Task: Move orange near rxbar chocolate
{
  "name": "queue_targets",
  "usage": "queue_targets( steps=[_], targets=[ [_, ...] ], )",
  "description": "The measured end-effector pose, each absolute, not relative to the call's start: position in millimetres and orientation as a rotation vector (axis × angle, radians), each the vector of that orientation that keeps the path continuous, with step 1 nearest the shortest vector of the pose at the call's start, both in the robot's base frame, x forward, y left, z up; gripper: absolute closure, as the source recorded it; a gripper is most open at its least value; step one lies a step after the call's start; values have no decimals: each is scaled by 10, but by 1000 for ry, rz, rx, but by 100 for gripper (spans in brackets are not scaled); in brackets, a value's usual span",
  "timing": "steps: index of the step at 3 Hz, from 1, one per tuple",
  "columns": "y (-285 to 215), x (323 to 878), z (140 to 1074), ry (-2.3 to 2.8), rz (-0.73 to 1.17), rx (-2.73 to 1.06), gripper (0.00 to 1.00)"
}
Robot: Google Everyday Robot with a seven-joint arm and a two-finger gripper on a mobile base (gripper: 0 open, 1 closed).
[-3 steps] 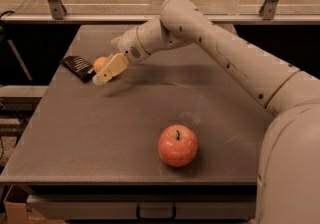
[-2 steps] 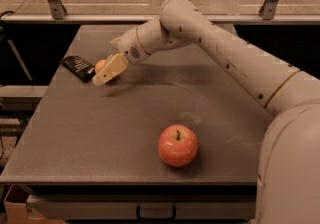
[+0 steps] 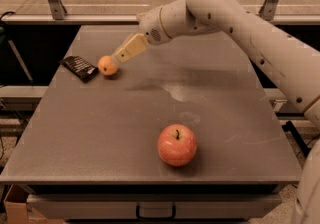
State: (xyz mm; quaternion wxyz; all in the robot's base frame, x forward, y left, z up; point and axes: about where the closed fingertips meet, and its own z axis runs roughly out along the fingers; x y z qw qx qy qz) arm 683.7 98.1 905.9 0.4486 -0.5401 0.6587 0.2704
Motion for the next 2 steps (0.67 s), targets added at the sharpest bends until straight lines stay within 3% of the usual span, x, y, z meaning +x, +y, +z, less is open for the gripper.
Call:
queue_targets(
  steps=[1, 2],
  targets=[
    [224, 6933, 9803, 1608, 432, -1187, 0],
    [342, 6920, 9716, 1609, 461, -1207, 0]
  ],
)
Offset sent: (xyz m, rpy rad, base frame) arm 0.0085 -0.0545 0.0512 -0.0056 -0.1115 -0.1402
